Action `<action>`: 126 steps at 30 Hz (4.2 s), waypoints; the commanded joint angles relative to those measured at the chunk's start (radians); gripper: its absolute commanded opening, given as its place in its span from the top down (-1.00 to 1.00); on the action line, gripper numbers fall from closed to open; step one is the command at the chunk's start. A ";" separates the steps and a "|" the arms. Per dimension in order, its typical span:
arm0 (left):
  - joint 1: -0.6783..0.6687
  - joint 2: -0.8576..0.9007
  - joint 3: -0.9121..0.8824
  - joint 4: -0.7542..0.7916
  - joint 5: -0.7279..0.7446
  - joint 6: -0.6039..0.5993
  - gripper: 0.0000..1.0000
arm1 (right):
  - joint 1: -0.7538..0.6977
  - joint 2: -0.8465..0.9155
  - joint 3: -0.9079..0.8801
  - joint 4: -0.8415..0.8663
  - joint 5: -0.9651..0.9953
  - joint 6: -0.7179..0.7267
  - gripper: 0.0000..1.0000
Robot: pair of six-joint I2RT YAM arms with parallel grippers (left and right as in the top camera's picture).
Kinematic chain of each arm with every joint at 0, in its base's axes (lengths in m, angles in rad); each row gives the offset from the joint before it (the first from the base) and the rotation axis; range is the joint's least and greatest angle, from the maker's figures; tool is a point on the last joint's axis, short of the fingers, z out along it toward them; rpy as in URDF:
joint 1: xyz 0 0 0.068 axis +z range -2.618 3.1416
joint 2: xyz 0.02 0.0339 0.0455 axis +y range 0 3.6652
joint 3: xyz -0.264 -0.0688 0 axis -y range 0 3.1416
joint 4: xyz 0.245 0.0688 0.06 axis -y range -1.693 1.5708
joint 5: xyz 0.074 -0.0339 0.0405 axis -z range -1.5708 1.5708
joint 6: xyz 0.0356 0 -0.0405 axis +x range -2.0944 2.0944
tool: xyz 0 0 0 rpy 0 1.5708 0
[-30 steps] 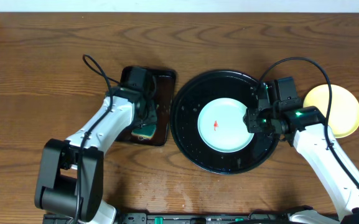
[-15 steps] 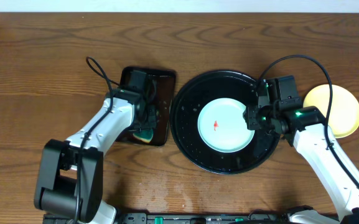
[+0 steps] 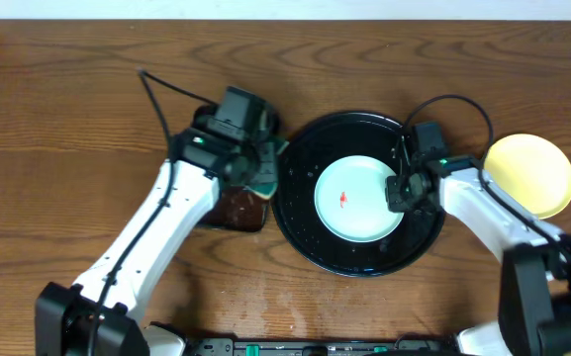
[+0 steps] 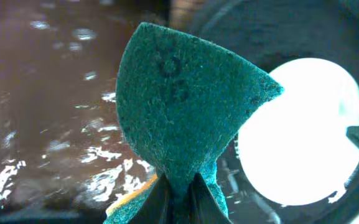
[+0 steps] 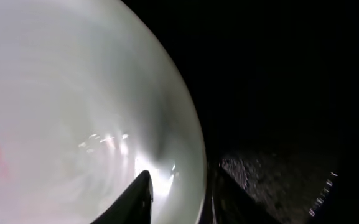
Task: Clean dirty plates on tray and stack at the side
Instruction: 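Scrub the pale green plate with the sponge while right gripper holds rim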
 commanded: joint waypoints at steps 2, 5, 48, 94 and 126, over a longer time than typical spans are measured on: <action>-0.087 0.027 0.010 0.072 0.018 -0.057 0.85 | 0.001 0.069 0.008 0.024 0.016 0.020 0.68; -0.138 0.064 0.010 0.130 0.018 -0.117 0.85 | 0.001 0.088 0.008 0.024 -0.016 0.029 0.97; -0.301 0.509 0.100 0.159 -0.107 -0.361 0.85 | 0.010 0.087 0.008 -0.001 -0.035 -0.017 0.98; -0.335 0.544 0.172 0.109 -0.143 -0.380 0.85 | 0.010 0.087 0.008 -0.002 -0.036 -0.017 0.97; -0.234 0.571 0.148 0.021 -0.153 -0.385 0.85 | 0.010 0.087 0.008 -0.009 -0.036 -0.016 0.98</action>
